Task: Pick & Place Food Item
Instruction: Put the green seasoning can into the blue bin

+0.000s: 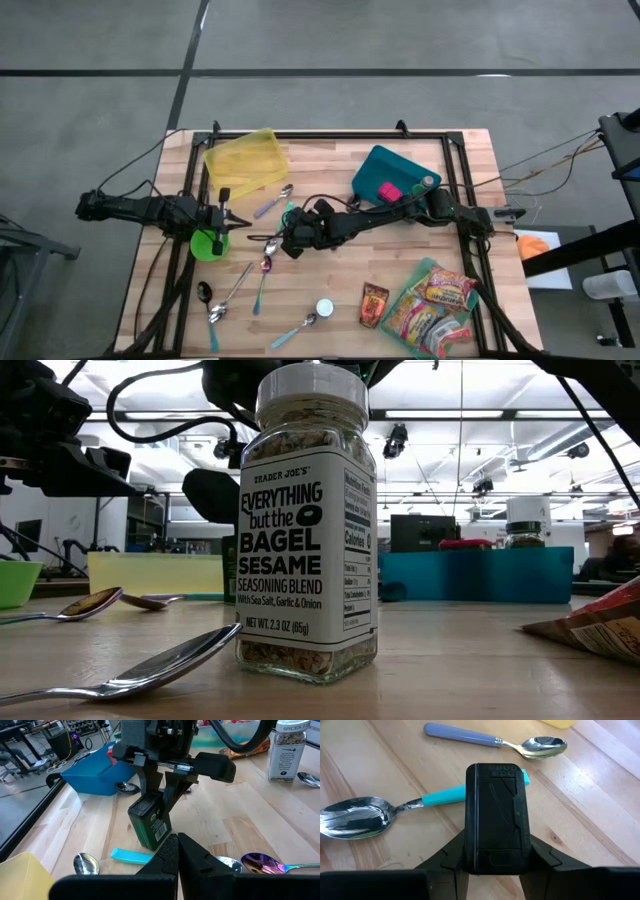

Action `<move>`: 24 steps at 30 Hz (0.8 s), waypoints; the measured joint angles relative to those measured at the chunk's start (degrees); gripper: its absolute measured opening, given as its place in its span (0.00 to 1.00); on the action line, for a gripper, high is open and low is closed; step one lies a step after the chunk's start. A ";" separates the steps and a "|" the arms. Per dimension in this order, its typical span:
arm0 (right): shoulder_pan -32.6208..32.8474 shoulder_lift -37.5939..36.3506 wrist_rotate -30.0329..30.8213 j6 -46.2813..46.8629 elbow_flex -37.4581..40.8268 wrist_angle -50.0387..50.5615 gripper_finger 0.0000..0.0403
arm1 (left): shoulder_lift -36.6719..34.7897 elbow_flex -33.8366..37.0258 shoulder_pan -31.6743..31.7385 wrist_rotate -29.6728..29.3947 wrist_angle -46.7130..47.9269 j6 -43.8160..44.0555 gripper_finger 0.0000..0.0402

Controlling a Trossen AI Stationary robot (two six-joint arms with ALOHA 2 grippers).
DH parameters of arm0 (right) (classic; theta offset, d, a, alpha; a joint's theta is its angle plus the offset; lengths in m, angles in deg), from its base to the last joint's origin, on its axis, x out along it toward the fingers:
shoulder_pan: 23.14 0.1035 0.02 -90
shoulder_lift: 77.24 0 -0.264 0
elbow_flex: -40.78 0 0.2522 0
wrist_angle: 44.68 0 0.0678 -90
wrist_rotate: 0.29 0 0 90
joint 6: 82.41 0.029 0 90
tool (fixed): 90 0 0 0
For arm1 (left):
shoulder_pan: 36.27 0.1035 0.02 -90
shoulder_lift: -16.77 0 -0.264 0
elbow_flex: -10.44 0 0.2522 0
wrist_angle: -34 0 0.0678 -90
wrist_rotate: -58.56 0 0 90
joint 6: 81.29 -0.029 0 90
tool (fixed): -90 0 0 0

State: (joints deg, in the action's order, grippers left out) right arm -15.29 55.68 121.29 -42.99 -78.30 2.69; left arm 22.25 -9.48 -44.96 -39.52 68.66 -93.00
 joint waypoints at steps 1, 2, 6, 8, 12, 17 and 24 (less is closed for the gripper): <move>0.00 0.00 -0.06 -0.16 0.00 0.00 0.30 | 0.00 0.00 0.00 0.00 -0.01 0.00 0.00; 0.00 0.00 -0.10 -0.20 0.00 0.02 0.30 | 0.00 0.01 0.01 0.00 0.00 0.00 0.00; 0.00 0.00 -0.14 -0.22 0.00 0.02 0.30 | 0.00 0.02 0.00 0.00 0.00 0.00 0.00; 0.00 -0.01 -0.15 -0.39 0.00 0.02 0.30 | 0.00 0.02 0.00 0.00 0.00 0.00 0.00; 0.00 -0.01 -0.17 -0.42 0.00 0.02 0.30 | 0.00 0.00 0.02 0.00 0.00 0.00 0.00; 0.00 -0.04 -0.20 -0.45 0.00 0.04 0.30 | 0.00 0.00 0.00 0.00 0.01 0.00 0.00; -0.02 -0.07 -0.24 -0.64 0.00 0.07 0.30 | 0.00 0.02 0.02 0.00 -0.01 0.00 0.00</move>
State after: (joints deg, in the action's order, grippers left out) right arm -15.31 55.62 121.04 -43.63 -78.30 2.75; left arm 22.25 -9.46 -44.94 -39.52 68.65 -93.00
